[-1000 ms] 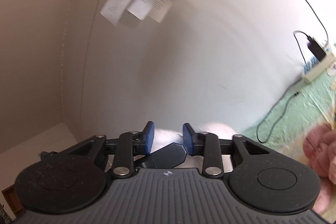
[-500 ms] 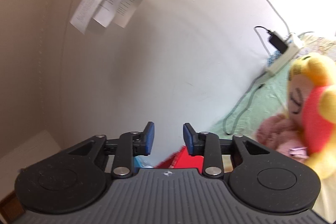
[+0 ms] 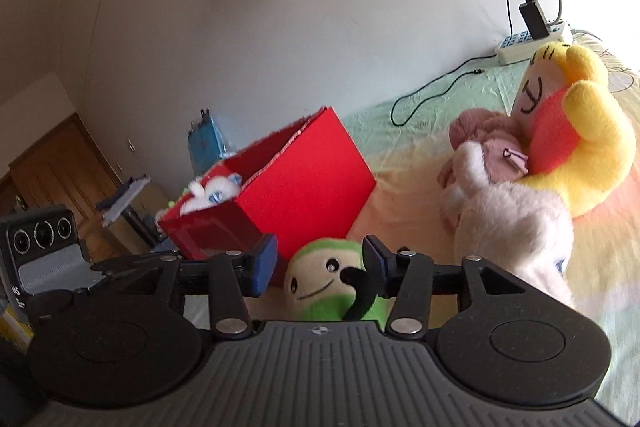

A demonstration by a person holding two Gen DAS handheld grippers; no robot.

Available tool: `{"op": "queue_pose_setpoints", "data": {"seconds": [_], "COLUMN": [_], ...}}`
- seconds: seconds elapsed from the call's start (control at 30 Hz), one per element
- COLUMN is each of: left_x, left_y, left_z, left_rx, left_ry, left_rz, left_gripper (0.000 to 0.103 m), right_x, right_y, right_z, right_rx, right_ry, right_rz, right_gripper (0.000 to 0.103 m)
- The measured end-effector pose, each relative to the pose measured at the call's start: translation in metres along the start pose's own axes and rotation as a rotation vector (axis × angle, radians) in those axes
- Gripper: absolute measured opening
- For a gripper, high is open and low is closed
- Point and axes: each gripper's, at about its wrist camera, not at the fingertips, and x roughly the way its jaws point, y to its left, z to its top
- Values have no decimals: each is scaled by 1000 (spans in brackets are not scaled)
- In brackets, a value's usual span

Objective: Organize objects
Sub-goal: 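Move the right gripper to the green round plush, then close the right gripper on the green round plush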

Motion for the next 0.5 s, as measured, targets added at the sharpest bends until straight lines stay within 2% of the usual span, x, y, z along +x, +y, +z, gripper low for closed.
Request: {"op": "queue_pose_setpoints", "data": {"seconds": [0.03,0.17,0.23,0.33,0.37,0.4,0.43,0.5], "left_x": [6,31,42,50,51,51,50,49], "left_y": [5,23,28,28,28,28,28,27], "left_z": [-2,-9,-11,-12,-12,-11,-10,-7], "left_rx": [-35,-147,-177,-178,-177,-176,-177,-175], "left_ry": [24,104,127,119,116,111,109,109], "left_rz": [3,-13,-8,30,38,43,43,35], "left_gripper": [94,94,94,96,96,96,95,92], "right_x": [6,26,29,35,37,37,35,29], "right_y": [0,-4,-13,-29,-34,-38,-40,-39], "right_z": [-4,-13,-16,-21,-24,-27,-28,-29], "right_rx": [-3,22,79,206,255,289,319,322], "right_ry": [22,75,77,101,113,110,104,88], "right_rz": [-27,-100,-63,22,56,90,129,124], "right_gripper": [59,62,71,71,71,64,53,53]}}
